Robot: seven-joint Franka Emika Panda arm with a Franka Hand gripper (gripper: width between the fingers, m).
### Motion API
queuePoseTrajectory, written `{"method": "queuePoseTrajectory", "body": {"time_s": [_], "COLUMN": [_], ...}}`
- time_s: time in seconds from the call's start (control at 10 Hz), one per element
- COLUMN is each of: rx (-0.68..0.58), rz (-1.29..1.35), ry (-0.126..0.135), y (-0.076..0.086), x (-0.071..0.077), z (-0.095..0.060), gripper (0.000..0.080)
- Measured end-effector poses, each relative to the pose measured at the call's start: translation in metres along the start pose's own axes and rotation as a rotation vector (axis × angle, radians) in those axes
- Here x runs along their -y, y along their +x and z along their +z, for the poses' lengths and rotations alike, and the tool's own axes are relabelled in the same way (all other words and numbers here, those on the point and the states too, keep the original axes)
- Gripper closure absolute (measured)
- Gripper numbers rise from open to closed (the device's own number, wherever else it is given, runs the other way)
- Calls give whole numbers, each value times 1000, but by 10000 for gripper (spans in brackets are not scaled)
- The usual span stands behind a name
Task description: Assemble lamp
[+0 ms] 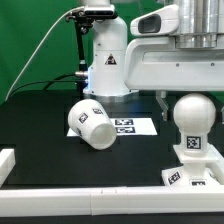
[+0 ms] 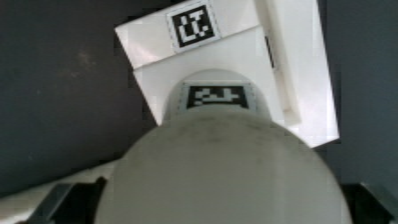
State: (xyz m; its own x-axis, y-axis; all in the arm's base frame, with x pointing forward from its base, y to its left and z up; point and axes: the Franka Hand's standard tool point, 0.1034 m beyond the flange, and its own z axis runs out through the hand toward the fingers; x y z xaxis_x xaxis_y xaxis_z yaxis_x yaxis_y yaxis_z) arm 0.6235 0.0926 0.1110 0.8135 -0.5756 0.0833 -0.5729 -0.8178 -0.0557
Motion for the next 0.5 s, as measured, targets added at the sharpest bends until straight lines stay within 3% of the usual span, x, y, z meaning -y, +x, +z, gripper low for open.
{"method": "queuePoseTrajectory", "body": {"time_s": [0.3, 0.5], "rx": [64, 112], "rz": [453, 765], "ry": [-4, 17], "y": [-5, -7], "x": [1, 3], "z": [0, 0], "gripper": [223, 223]}}
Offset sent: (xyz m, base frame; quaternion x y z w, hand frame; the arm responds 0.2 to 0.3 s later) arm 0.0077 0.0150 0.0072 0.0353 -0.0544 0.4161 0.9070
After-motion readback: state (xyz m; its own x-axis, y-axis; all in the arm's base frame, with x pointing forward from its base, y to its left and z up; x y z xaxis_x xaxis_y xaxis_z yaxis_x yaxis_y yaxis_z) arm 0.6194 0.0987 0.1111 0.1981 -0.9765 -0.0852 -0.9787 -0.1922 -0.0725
